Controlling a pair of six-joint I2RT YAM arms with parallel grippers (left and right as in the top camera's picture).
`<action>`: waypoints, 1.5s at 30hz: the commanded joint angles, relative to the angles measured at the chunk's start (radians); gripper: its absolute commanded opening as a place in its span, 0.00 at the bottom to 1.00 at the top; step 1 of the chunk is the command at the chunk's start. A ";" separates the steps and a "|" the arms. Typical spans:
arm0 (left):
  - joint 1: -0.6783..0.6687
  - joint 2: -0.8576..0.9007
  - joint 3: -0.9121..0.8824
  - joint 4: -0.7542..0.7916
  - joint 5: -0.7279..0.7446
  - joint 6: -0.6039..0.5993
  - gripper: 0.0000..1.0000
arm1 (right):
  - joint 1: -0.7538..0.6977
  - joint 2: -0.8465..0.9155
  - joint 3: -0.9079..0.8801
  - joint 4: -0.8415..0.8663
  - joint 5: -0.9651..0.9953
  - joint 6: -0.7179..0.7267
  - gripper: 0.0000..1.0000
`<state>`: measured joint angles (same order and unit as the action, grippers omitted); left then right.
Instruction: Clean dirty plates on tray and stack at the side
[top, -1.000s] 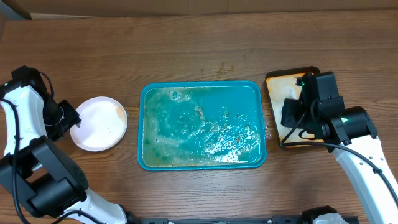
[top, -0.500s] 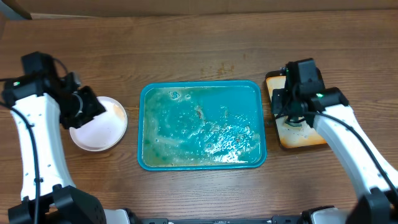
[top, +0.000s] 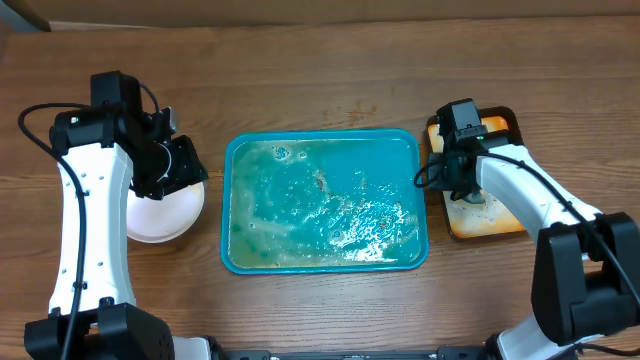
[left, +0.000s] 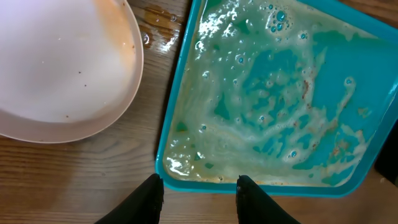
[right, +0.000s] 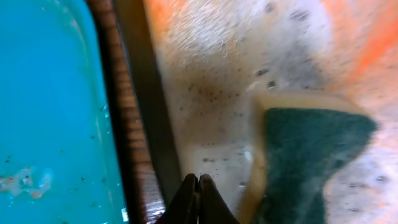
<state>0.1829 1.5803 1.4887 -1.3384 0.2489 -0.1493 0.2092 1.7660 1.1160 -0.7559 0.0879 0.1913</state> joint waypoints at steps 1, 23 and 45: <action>-0.002 -0.004 0.013 0.003 0.010 0.023 0.41 | -0.004 0.012 -0.003 -0.005 -0.177 -0.042 0.04; -0.002 -0.004 0.013 0.003 0.006 0.023 0.43 | -0.011 -0.001 -0.001 -0.007 -0.278 -0.042 0.13; -0.162 -0.004 0.013 0.004 -0.059 0.047 1.00 | -0.094 -0.225 0.116 -0.221 -0.181 -0.083 1.00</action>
<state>0.0532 1.5803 1.4887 -1.3087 0.2279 -0.1226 0.1280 1.5639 1.2156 -0.9634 -0.0963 0.1123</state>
